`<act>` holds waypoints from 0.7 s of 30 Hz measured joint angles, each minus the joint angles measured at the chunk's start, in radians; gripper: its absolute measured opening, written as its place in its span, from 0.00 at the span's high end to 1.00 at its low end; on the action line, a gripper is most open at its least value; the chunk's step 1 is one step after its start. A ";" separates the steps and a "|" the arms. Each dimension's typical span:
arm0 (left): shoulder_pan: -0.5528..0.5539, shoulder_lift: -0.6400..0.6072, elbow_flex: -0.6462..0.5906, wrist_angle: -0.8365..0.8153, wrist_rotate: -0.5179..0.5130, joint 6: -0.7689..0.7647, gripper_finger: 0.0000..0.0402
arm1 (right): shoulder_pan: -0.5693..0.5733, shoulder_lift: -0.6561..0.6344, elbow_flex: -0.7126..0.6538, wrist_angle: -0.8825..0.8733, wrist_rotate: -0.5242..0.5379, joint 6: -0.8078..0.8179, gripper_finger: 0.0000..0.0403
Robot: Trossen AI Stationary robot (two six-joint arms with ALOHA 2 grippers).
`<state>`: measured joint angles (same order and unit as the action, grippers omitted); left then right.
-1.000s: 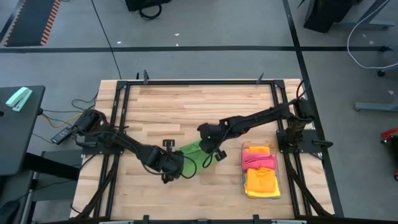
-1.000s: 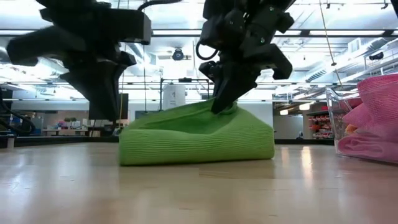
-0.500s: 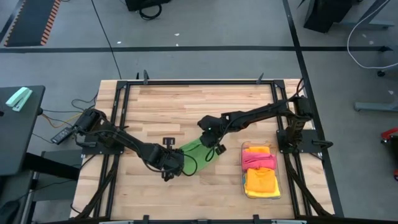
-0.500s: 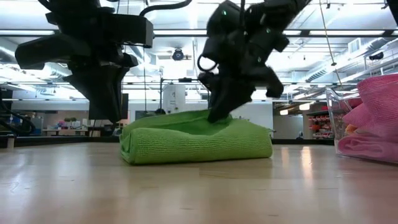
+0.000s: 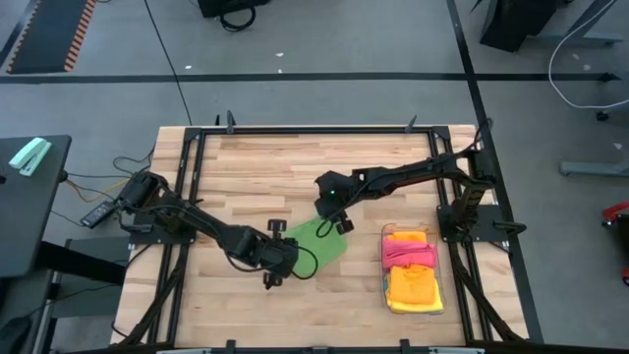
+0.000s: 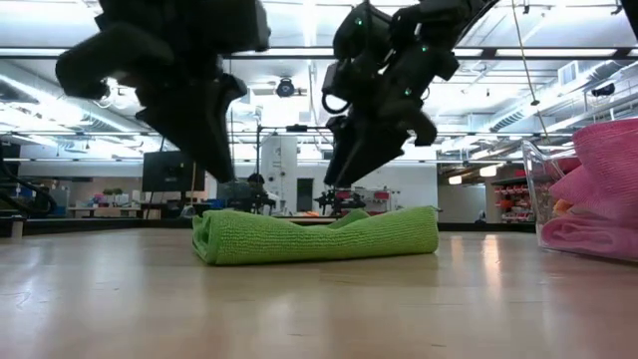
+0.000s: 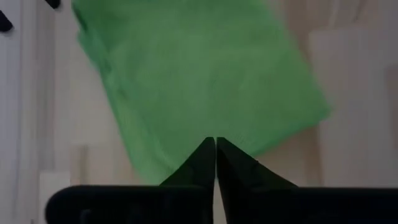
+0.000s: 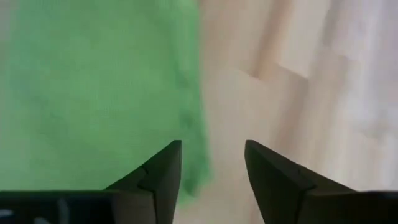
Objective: Fold microfiber towels
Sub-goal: Fold the green towel
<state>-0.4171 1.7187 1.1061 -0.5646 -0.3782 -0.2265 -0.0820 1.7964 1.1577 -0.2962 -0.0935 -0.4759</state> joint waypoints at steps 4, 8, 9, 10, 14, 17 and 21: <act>0.002 0.000 0.000 0.066 -0.017 0.032 0.89 | 0.023 -0.001 -0.001 -0.007 -0.112 0.029 0.53; 0.022 0.022 0.000 0.085 -0.033 0.037 0.84 | 0.051 0.008 -0.009 -0.011 -0.180 0.080 0.54; 0.028 0.034 0.000 0.083 -0.033 0.034 0.84 | 0.062 0.008 -0.016 0.001 -0.188 0.092 0.54; 0.033 0.046 0.000 0.074 -0.033 0.033 0.83 | 0.075 0.008 -0.028 0.031 -0.188 0.108 0.55; 0.053 0.072 -0.001 0.039 -0.032 0.029 0.84 | 0.135 0.008 -0.112 0.203 -0.110 0.262 0.55; 0.056 0.068 0.000 0.034 -0.032 0.029 0.87 | 0.169 0.008 -0.162 0.303 0.014 0.394 0.55; 0.042 0.023 0.000 -0.037 -0.032 0.029 0.91 | 0.219 0.008 -0.177 0.306 0.119 0.502 0.55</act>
<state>-0.3751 1.7419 1.1065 -0.6016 -0.4104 -0.1979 0.1365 1.8046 0.9806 0.0093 0.0258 0.0262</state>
